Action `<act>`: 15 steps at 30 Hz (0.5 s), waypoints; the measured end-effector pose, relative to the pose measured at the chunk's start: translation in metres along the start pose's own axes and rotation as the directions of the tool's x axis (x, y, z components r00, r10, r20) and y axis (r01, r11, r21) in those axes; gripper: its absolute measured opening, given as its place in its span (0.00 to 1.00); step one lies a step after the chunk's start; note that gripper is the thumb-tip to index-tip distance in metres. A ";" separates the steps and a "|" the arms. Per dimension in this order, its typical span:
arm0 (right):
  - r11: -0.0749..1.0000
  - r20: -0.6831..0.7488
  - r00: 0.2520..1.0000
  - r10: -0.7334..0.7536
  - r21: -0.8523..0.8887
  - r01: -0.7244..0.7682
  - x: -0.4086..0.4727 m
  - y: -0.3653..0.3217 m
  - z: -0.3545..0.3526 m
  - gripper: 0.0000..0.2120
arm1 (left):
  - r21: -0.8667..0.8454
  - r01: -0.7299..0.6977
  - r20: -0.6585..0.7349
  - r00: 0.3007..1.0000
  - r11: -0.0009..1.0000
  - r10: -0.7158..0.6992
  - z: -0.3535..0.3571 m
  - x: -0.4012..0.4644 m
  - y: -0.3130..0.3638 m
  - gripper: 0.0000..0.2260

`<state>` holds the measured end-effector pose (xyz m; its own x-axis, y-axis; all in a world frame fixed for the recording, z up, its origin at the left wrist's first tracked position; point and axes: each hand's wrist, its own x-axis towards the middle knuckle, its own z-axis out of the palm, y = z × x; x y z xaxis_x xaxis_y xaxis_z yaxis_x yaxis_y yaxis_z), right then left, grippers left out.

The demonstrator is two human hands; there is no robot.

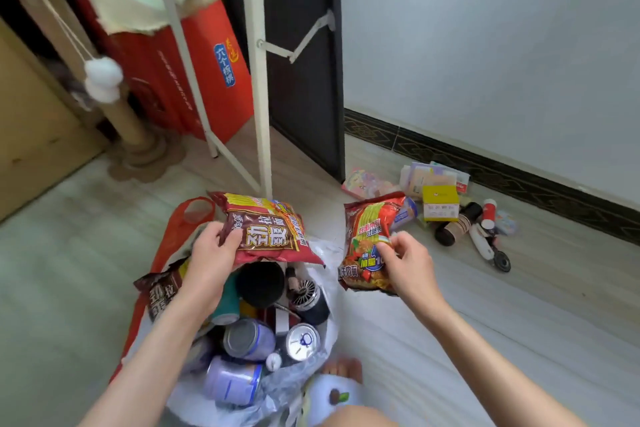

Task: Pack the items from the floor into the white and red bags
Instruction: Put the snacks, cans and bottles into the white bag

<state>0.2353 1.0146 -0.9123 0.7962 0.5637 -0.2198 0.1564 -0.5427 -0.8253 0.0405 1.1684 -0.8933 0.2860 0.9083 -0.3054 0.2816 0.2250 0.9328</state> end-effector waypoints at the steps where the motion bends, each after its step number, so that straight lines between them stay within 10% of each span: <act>1: 1.000 0.017 1.000 -0.012 0.009 0.012 -0.007 -0.007 0.005 0.13 | -0.062 0.006 -0.030 1.000 0.998 -0.008 -0.014 -0.008 -0.003 0.07; 8: 0.991 0.099 0.990 -0.098 0.096 0.088 -0.036 -0.054 0.040 0.11 | -0.433 0.083 -0.102 0.985 0.898 -0.141 -0.079 -0.037 -0.045 0.07; 15: 0.960 0.101 0.957 -0.272 -0.040 0.277 -0.039 -0.074 0.059 0.13 | -0.165 0.341 -0.201 0.907 0.926 -0.370 -0.083 -0.037 -0.127 0.04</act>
<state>0.1582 1.0693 -0.8735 0.6606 0.7498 -0.0379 0.3943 -0.3895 -0.8323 -0.0819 1.1359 -0.9851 -0.0293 0.8116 -0.5835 0.2071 0.5760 0.7908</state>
